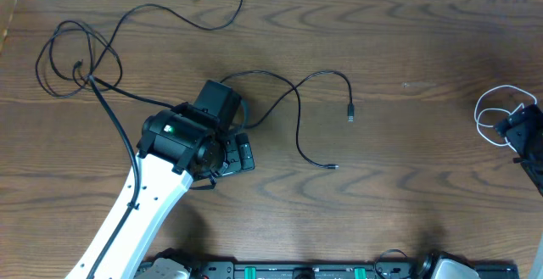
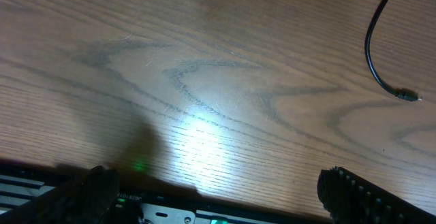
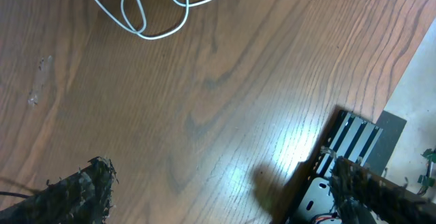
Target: Untangle cables
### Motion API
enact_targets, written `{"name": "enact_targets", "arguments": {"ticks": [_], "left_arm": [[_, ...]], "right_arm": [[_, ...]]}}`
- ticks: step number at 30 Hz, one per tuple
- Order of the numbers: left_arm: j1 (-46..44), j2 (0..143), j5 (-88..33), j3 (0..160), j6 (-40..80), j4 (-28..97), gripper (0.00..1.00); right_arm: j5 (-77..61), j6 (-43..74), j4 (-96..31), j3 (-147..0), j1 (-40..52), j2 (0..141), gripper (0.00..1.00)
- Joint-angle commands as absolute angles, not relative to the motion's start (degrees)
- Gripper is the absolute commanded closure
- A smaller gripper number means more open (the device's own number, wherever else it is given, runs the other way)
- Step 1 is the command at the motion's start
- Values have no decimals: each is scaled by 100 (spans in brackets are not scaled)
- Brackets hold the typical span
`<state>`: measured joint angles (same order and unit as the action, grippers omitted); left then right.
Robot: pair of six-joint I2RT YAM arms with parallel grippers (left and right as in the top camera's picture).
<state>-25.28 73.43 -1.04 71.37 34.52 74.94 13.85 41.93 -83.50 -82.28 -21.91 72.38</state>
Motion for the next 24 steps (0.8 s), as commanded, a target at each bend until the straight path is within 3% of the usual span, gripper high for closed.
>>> {"name": "enact_targets", "arguments": {"ticks": [1,24], "left_arm": [[-2508,7373,-93,7107,3483,7505,2],[-2508,7376,-93,6790,3483,7277,1]], "right_arm": [[1441,4281,-8357,-8232,-2220,7229,1],[1441,4281,-8357,-8232,-2220,7229,1]]}}
